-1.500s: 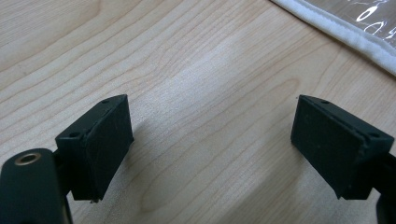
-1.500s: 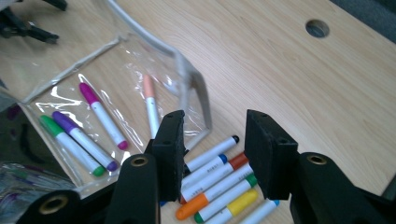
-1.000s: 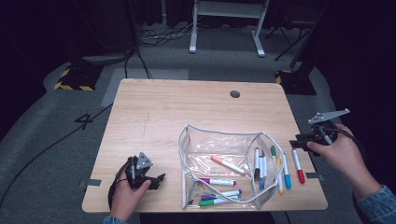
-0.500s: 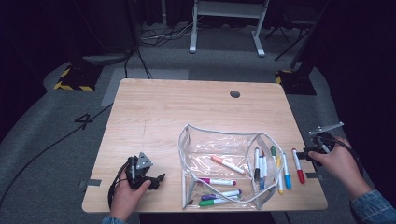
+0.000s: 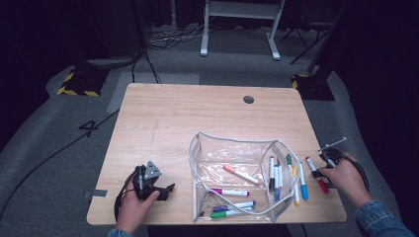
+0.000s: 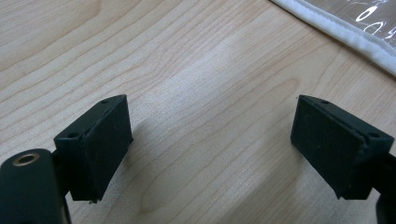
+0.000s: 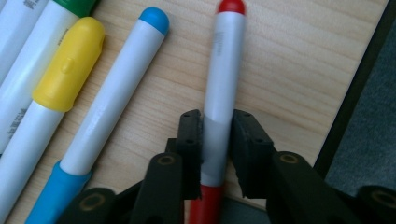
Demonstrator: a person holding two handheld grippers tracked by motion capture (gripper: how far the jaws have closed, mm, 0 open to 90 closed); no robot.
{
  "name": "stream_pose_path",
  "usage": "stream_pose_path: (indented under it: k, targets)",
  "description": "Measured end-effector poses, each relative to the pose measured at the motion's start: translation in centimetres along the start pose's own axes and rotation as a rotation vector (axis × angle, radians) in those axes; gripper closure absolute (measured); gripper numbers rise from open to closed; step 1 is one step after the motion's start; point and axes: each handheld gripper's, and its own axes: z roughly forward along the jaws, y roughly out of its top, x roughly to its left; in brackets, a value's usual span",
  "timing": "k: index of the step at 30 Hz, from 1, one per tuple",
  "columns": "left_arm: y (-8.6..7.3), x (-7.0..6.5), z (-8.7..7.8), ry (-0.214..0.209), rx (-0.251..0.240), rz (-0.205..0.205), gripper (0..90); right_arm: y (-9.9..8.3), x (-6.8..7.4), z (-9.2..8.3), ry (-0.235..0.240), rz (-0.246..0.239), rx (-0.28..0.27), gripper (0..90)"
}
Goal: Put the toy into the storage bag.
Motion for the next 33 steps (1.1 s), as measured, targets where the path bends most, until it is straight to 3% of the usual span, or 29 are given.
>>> stream_pose_path:
  k: [6,12,17,33]
  targets:
    - [0.0,0.0,0.0,0.000,0.000,0.000,12.7,0.1,-0.1,-0.4,-0.021,0.026,-0.005,77.6]
    - [0.0,0.0,0.0,0.000,0.000,0.000,12.8,0.4,0.2,-2.4,0.007,0.016,-0.053,77.6]
    - [0.0,0.0,0.0,0.000,0.000,0.000,12.7,0.7,0.8,-4.4,0.038,-0.034,-0.098,77.6]
    - [0.0,0.0,0.0,0.000,0.000,0.000,12.8,2.2,4.9,-11.0,0.108,-0.176,-0.212,77.6]
